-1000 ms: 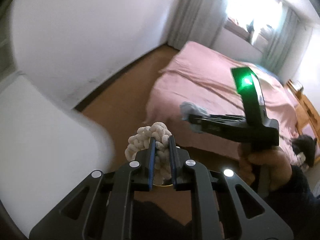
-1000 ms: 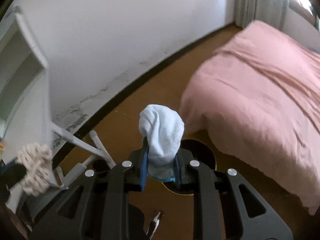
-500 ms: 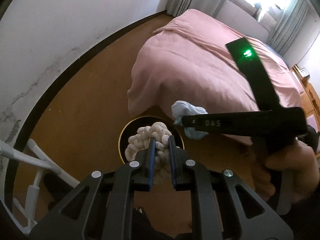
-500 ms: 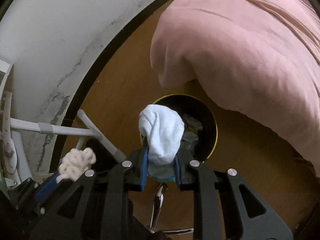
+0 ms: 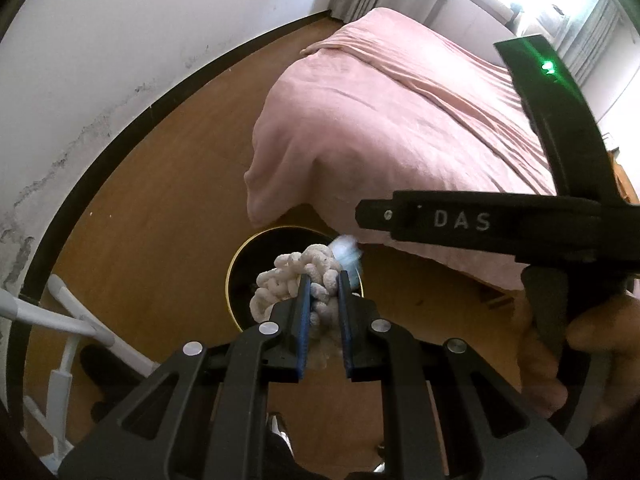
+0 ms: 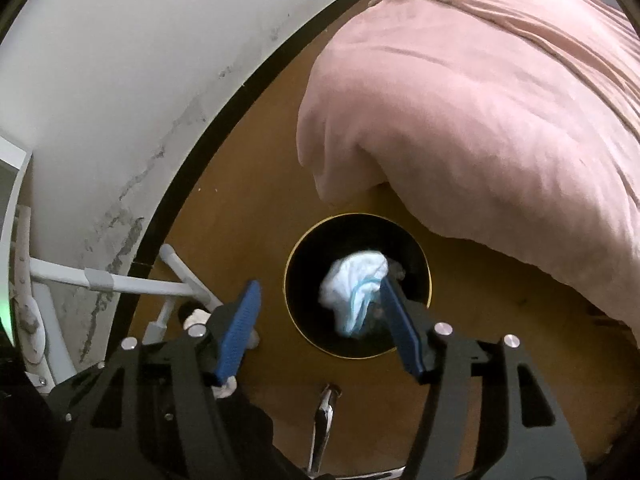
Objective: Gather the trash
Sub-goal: 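Open the right tool over the bin to drop the white cloth, then open the left tool over the bin to drop the snack cluster, then move both open tools back over the desk toward the remaining items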
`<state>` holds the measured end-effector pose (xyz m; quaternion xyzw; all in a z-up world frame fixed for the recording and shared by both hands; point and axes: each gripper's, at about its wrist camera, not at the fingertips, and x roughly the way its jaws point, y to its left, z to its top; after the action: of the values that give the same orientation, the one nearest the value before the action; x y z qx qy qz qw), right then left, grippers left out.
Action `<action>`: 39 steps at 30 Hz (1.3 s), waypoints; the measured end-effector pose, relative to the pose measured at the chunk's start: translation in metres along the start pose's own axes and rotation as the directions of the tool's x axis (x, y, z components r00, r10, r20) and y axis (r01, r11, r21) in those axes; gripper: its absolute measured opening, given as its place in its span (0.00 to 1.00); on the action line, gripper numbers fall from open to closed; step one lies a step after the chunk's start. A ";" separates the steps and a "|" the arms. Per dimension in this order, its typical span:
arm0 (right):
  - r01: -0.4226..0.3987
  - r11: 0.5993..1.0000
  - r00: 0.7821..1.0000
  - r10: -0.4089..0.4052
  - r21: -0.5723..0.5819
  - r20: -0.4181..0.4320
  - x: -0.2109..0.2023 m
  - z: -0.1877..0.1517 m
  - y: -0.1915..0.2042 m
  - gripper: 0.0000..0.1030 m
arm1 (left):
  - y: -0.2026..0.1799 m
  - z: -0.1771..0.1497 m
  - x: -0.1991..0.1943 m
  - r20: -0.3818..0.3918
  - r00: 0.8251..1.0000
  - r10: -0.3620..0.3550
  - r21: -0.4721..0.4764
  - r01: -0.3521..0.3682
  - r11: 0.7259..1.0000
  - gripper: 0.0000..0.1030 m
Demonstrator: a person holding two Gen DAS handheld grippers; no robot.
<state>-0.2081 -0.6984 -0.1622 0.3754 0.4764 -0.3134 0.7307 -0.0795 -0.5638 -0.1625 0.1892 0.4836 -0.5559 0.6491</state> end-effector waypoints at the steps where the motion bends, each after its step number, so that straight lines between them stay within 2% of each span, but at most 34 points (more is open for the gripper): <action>1: 0.003 1.000 1.000 -0.003 0.010 0.007 -0.002 0.000 -0.001 0.59 | 0.000 0.001 0.001 -0.003 1.000 0.000 -0.001 0.000 1.000 0.12; 7: -0.003 0.997 0.998 -0.002 0.080 0.064 -0.015 0.005 -0.016 0.61 | -0.011 0.005 0.006 -0.014 1.000 -0.010 0.020 0.010 1.000 0.12; 9: -0.005 0.996 0.997 -0.002 0.090 0.078 -0.019 0.005 -0.019 0.63 | -0.015 0.007 0.005 -0.003 1.000 0.001 0.026 -0.001 1.000 0.17; 10: -0.004 0.996 0.997 -0.003 0.092 0.083 -0.020 0.005 -0.020 0.63 | -0.016 0.007 0.005 0.002 1.000 0.000 0.024 0.000 1.000 0.28; 11: -0.005 0.996 0.996 -0.003 0.092 0.088 -0.022 0.005 -0.020 0.63 | -0.016 0.008 0.003 0.007 1.000 -0.003 0.020 0.003 1.000 0.48; 13: -0.004 0.996 0.996 -0.005 0.091 0.094 -0.023 0.005 -0.021 0.63 | -0.017 0.009 -0.001 0.031 1.000 -0.004 0.011 0.003 1.000 0.58; 18: 0.002 0.997 0.994 -0.011 0.083 0.110 -0.027 0.004 -0.018 0.63 | -0.024 0.010 -0.011 0.049 0.999 -0.002 0.032 0.001 0.999 0.58; 22: 0.016 0.999 0.994 -0.021 0.046 0.112 -0.028 0.004 -0.011 0.63 | -0.030 0.007 -0.031 0.061 0.998 0.009 0.051 -0.012 0.999 0.63; 25: 0.026 1.000 0.991 -0.025 -0.007 0.130 -0.040 0.001 0.000 0.63 | -0.032 0.004 -0.069 0.084 0.996 0.024 0.058 -0.029 0.998 0.75; 28: 0.062 0.995 0.977 -0.044 -0.079 0.208 -0.068 -0.005 0.019 0.69 | -0.033 0.001 -0.115 0.129 0.991 0.029 0.064 -0.037 0.997 0.84; 29: 0.070 0.992 0.970 -0.042 -0.109 0.239 -0.080 -0.008 0.029 0.69 | -0.031 -0.004 -0.143 0.158 0.987 0.015 0.066 -0.026 0.997 0.88; 32: 0.036 0.982 0.957 0.020 -0.186 0.289 -0.110 -0.019 0.065 0.71 | -0.017 -0.019 -0.198 0.214 0.977 0.001 0.060 -0.014 0.998 0.90; 35: -0.024 0.951 0.947 0.121 -0.308 0.299 -0.132 -0.036 0.119 0.72 | 0.018 -0.047 -0.254 0.263 0.962 0.081 0.019 -0.089 0.996 0.93; 36: -0.039 0.937 0.944 0.148 -0.346 0.294 -0.136 -0.042 0.137 0.73 | 0.035 -0.059 -0.273 0.278 0.951 0.135 -0.004 -0.139 0.990 0.93; 37: -0.058 0.919 0.942 0.180 -0.390 0.284 -0.140 -0.050 0.158 0.73 | 0.052 -0.070 -0.289 0.287 0.939 0.191 -0.028 -0.191 0.981 0.93; 39: -0.097 0.866 0.939 0.243 -0.491 0.244 -0.143 -0.067 0.209 0.73 | 0.099 -0.099 -0.324 0.289 0.895 0.340 -0.122 -0.318 0.940 0.93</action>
<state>-0.1189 -0.5185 0.0058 0.1757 0.3871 -0.1747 0.8881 -0.0039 -0.2806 0.0347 0.1566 0.3576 -0.4430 0.8070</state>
